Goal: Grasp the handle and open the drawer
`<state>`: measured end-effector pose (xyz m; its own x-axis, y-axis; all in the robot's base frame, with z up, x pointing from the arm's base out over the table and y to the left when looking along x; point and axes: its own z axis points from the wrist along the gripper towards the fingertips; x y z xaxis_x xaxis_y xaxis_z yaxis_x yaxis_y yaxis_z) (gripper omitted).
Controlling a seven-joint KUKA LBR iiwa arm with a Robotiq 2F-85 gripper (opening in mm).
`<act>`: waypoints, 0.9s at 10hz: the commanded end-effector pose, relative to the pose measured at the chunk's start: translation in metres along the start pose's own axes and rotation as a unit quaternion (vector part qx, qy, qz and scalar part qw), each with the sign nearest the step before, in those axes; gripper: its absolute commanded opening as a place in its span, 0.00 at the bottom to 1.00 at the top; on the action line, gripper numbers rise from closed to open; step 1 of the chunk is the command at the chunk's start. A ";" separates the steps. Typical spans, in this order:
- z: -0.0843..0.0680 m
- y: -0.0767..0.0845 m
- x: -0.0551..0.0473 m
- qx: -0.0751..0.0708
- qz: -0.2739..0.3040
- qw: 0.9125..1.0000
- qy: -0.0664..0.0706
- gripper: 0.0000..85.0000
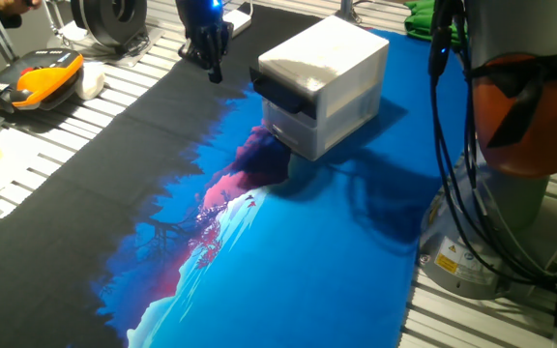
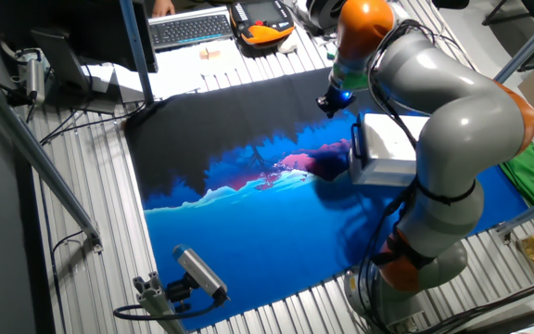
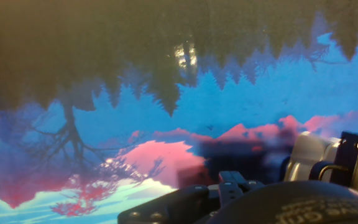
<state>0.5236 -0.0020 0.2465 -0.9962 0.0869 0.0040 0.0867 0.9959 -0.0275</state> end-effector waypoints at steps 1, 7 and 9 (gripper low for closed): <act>0.000 -0.001 0.001 0.006 -0.003 1.000 -0.004 0.00; 0.007 -0.009 0.008 0.010 -0.009 1.000 -0.003 0.00; 0.011 -0.010 0.012 0.013 -0.009 1.000 -0.004 0.00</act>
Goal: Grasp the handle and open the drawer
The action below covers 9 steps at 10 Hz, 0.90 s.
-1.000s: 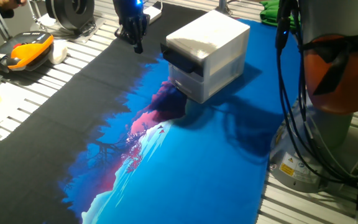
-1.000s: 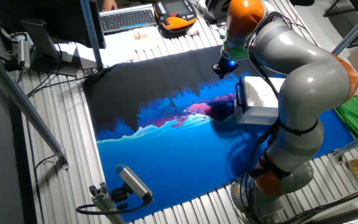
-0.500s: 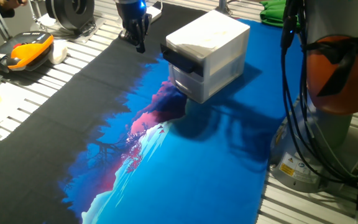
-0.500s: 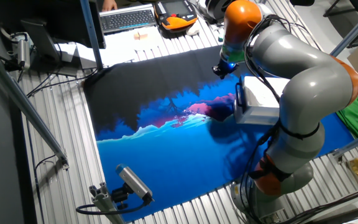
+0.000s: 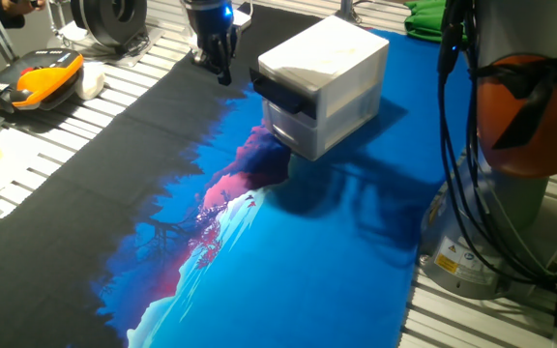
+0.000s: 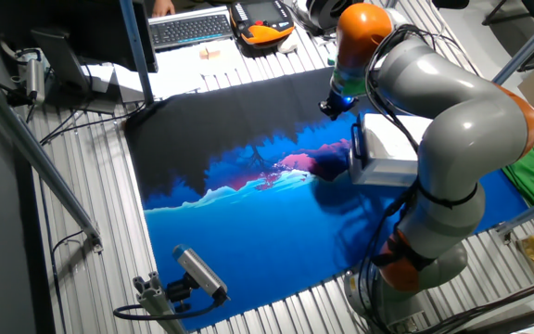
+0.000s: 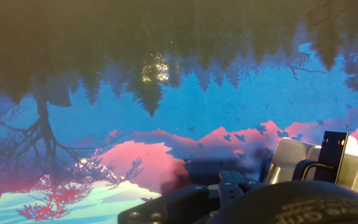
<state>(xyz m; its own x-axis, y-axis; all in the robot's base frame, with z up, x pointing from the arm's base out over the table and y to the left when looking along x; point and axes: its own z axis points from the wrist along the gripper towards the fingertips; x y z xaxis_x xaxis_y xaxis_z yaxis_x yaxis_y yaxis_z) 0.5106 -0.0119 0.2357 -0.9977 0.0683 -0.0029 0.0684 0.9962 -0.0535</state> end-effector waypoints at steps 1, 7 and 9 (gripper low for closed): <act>0.002 -0.001 0.001 0.000 0.000 1.000 -0.001 0.00; 0.016 -0.011 0.015 -0.018 0.009 1.000 -0.007 0.00; 0.018 -0.017 0.017 -0.018 0.006 1.000 -0.008 0.00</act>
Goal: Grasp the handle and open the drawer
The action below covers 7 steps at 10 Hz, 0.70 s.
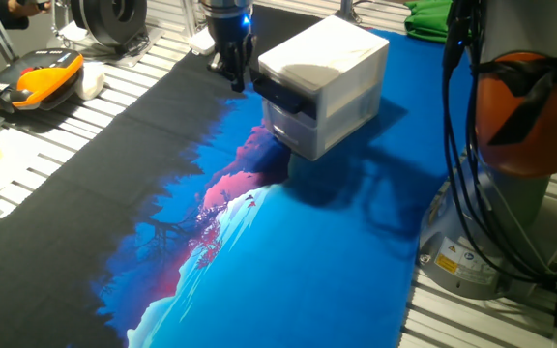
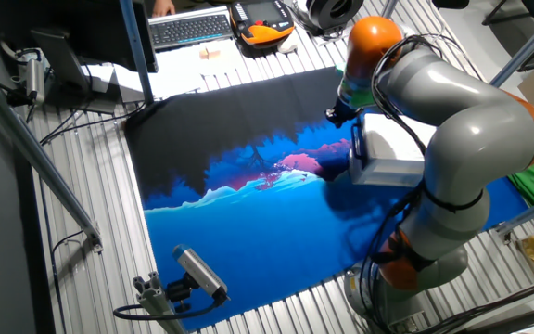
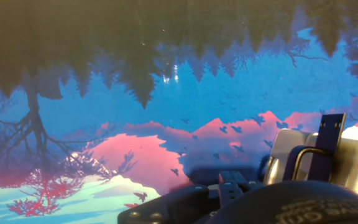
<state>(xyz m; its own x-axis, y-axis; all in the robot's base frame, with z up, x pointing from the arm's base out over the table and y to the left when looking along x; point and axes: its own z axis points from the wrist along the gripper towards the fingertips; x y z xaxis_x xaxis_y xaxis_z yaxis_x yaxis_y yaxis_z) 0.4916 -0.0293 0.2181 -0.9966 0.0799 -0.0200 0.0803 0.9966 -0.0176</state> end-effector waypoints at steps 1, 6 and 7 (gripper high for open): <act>0.000 -0.003 0.002 0.000 0.000 1.000 0.001 0.00; 0.006 -0.012 0.012 0.001 0.042 0.999 0.003 0.00; 0.006 -0.014 0.014 -0.002 0.060 0.998 0.003 0.00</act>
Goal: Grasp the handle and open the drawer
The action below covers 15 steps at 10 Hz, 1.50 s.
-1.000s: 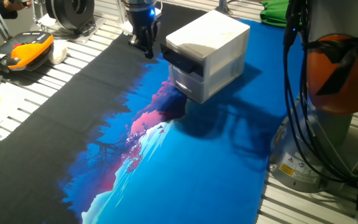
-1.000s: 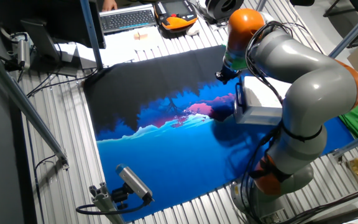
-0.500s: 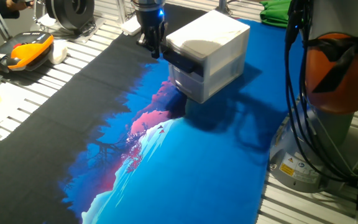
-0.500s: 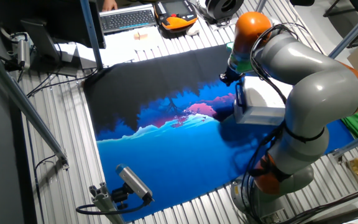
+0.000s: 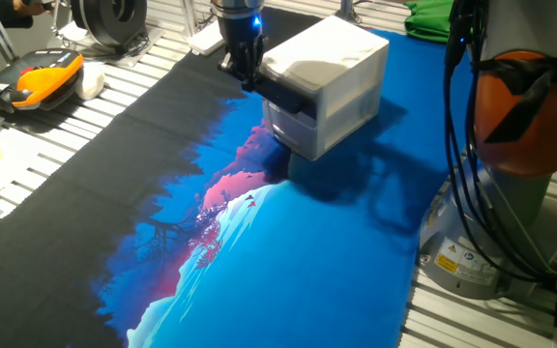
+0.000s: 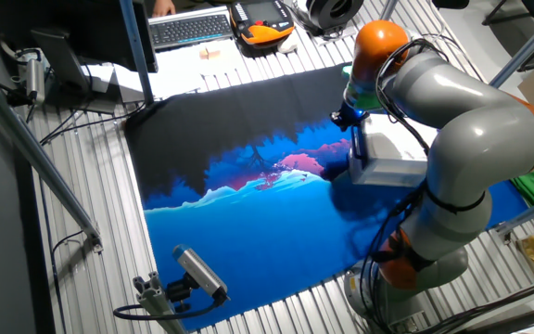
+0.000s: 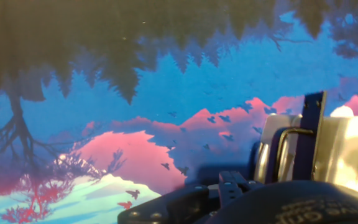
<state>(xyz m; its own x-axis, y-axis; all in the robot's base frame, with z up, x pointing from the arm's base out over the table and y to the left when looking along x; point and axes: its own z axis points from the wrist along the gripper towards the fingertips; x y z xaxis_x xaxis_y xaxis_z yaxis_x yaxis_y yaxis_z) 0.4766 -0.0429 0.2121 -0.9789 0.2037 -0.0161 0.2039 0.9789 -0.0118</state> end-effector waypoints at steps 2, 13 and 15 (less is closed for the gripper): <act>0.000 -0.003 0.001 -0.003 0.031 0.999 0.004 0.00; 0.005 -0.021 0.000 0.015 0.035 0.999 0.002 0.00; 0.005 -0.021 0.000 0.017 0.045 0.999 0.003 0.00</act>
<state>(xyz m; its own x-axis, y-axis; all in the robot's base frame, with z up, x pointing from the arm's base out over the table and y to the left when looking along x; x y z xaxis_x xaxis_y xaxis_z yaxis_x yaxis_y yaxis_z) 0.4720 -0.0637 0.2076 -0.9565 0.2916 -0.0081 0.2917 0.9554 -0.0459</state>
